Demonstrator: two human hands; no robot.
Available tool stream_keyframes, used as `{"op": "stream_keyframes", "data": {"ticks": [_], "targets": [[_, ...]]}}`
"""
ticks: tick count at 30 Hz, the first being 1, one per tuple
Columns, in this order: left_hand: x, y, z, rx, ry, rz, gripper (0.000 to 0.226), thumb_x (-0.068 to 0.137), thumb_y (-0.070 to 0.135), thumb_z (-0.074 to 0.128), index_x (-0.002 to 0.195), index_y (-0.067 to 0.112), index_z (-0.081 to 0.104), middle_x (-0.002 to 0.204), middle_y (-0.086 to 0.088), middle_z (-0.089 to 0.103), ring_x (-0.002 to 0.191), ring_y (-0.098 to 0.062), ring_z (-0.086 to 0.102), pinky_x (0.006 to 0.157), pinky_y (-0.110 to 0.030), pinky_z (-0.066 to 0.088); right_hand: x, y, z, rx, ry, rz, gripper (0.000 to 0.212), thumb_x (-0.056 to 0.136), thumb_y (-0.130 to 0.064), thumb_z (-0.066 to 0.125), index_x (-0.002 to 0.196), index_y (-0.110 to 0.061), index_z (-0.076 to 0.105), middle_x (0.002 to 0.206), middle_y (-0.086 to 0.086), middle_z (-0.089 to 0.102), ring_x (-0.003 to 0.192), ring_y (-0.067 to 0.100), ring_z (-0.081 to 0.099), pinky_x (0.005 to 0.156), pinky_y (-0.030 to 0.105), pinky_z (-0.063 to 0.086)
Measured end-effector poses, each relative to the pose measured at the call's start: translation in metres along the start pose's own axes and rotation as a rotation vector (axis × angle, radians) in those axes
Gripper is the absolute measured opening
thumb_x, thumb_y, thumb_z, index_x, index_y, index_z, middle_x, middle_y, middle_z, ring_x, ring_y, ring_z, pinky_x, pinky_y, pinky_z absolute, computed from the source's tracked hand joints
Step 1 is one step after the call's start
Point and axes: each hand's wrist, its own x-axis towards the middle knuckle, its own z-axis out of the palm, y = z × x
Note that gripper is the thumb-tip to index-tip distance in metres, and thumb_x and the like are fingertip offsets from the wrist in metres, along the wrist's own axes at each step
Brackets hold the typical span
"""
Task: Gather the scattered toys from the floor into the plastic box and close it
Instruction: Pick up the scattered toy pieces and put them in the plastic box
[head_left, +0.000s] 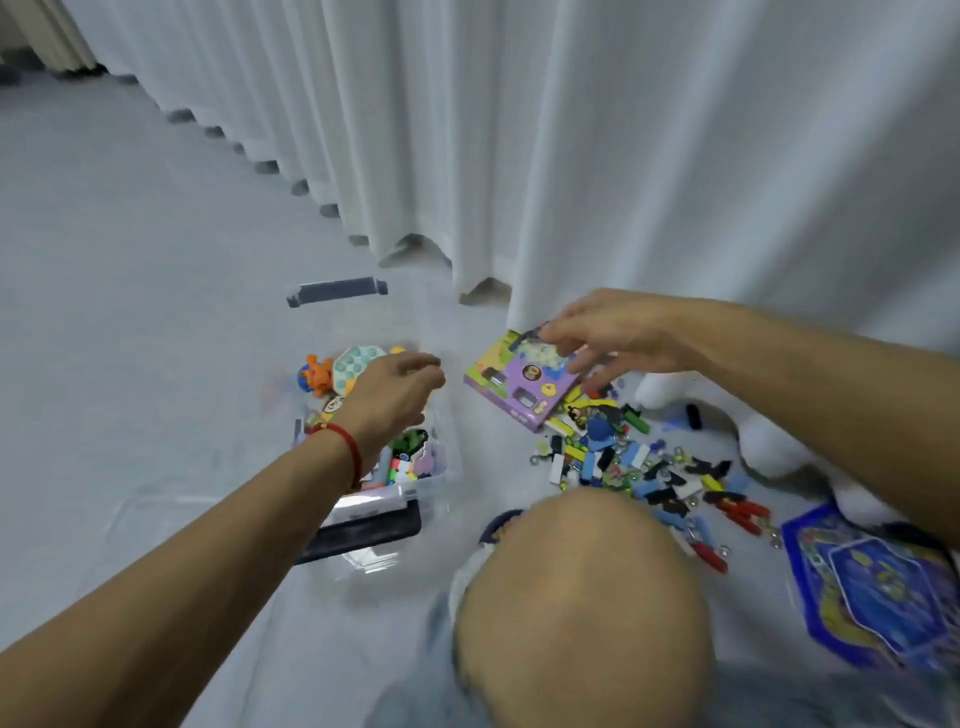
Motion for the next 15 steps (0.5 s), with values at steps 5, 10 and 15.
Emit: {"op": "stream_keyframes", "data": {"ticks": [5,10,15], "targets": [[0.01,-0.001,0.102,0.146,-0.309,0.009,0.026,0.093,0.013,0.056,0.115,0.014,0.069,0.1,-0.002,0.061,0.094,-0.019,0.058,0.084,-0.041,0.058,-0.029,0.136,-0.078,-0.043,0.218,0.156,0.025,0.099,-0.026,0.059,0.114,-0.006,0.061,0.105,0.01,0.064,0.088,0.022,0.064,0.066,0.032,0.055],[0.036,-0.032,0.186,0.385,-0.495,-0.028,0.031,0.09,0.018,0.061,0.121,0.016,0.066,0.111,-0.005,0.067,0.101,-0.025,0.064,0.086,-0.045,0.059,-0.03,0.286,-0.084,-0.023,0.308,0.405,0.011,0.094,-0.02,0.066,0.104,-0.016,0.065,0.112,0.015,0.063,0.1,0.032,0.066,0.075,0.044,0.062],[0.068,-0.085,0.25,0.74,-0.551,0.097,0.045,0.083,0.025,0.072,0.127,0.022,0.06,0.12,-0.004,0.061,0.105,-0.022,0.058,0.09,-0.028,0.046,0.0,0.378,-0.036,-0.221,0.227,0.463,0.059,0.085,-0.024,0.077,0.137,-0.02,0.05,0.134,0.011,0.056,0.111,0.027,0.058,0.085,0.035,0.052]]}}
